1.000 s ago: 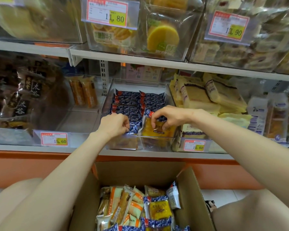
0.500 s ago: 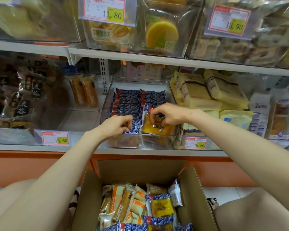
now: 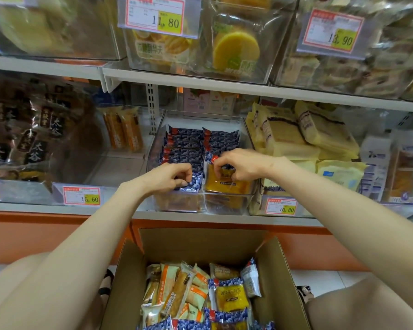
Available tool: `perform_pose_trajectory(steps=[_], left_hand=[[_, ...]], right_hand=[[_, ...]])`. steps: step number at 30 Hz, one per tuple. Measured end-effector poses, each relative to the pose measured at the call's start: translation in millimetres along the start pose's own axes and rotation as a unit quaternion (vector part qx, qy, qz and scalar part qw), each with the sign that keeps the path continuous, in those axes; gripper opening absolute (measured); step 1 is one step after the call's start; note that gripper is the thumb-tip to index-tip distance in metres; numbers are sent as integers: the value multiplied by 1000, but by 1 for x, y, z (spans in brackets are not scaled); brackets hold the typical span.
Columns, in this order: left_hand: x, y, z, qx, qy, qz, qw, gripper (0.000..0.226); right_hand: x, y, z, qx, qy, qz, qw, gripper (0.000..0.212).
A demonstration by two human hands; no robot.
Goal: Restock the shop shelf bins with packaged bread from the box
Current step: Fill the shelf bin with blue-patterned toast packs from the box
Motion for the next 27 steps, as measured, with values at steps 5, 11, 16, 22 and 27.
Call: perform_pose_trajectory(steps=[5, 11, 16, 22, 27], left_hand=[[0, 2, 3, 35, 1, -26, 999, 28], [7, 10, 8, 50, 5, 35, 998, 26], [15, 13, 14, 28, 15, 132, 991, 22], [12, 4, 13, 40, 11, 192, 981, 17], [8, -3, 9, 77, -21, 200, 977, 13]], right_hand=[[3, 12, 0, -38, 3, 64, 997, 32], [-6, 15, 4, -49, -23, 31, 998, 33], [7, 2, -3, -11, -11, 57, 998, 34], [10, -3, -6, -20, -15, 85, 996, 30], [6, -5, -7, -33, -17, 101, 994, 32]])
Point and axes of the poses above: each hand's wrist, its own z-axis towards the middle knuckle, its own y-axis out of the palm, x = y × z, the point moved 3 cm from there along z, towards the middle knuckle, and after that the axes turned 7 degrees about -y, right-handed, at the moved point
